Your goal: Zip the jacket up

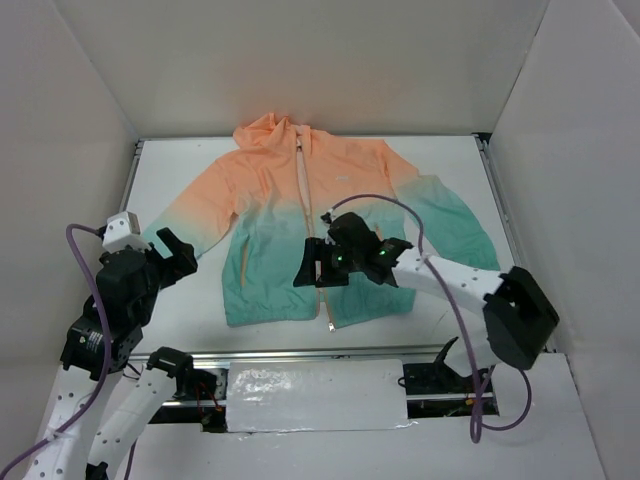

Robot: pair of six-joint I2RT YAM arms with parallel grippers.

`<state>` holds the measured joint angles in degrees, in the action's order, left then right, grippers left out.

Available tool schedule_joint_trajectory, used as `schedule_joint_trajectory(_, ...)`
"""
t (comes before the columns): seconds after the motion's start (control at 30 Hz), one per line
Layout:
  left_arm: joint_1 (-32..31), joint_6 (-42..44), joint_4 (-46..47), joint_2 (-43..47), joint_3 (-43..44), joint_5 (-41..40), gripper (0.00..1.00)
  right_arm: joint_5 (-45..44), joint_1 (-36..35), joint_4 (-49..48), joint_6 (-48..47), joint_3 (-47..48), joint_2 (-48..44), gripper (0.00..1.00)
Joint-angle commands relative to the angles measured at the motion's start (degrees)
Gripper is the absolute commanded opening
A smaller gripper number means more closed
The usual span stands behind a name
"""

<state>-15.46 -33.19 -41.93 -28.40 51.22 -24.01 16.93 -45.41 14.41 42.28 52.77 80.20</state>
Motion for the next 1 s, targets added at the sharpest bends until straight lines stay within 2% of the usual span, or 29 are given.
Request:
schedule_joint_trajectory(0.0, 0.2, 1.1, 2.7, 0.2, -0.1, 1.2, 0.99, -2.3, -1.3, -10.8, 4.5, -2.2, 3.6, 0.74)
schedule_joint_trajectory(0.33, 0.2, 2.7, 3.8, -1.8, -0.2, 4.7, 0.99, -7.5, -2.6, -17.5, 8.6, -10.9, 7.8, 0.69)
schedule_joint_trajectory(0.67, 0.2, 3.5, 4.3, -1.8, -0.6, 6.5, 1.0, -10.6, -2.5, -17.0, 7.6, -10.8, 9.4, 0.69)
schedule_joint_trajectory(0.77, 0.2, 5.0, 6.1, -2.6, -0.8, 11.8, 0.98, -10.7, -2.5, -16.8, 7.2, -11.5, 8.6, 0.69)
schedule_joint_trajectory(0.83, 0.2, 3.8, 6.6, -3.9, -0.9, 18.4, 0.96, -10.5, -2.6, -17.8, 7.4, -12.2, 6.9, 0.69)
schedule_joint_trajectory(0.9, 0.1, 3.1, 8.1, -5.9, -2.4, 22.9, 0.99, -10.6, -2.4, -17.1, 7.4, -11.5, 7.6, 0.69)
schedule_joint_trajectory(0.97, -0.4, 2.3, 8.1, -6.8, -2.3, 23.5, 0.99, -9.8, -2.4, -17.1, 7.3, -10.3, 8.9, 0.68)
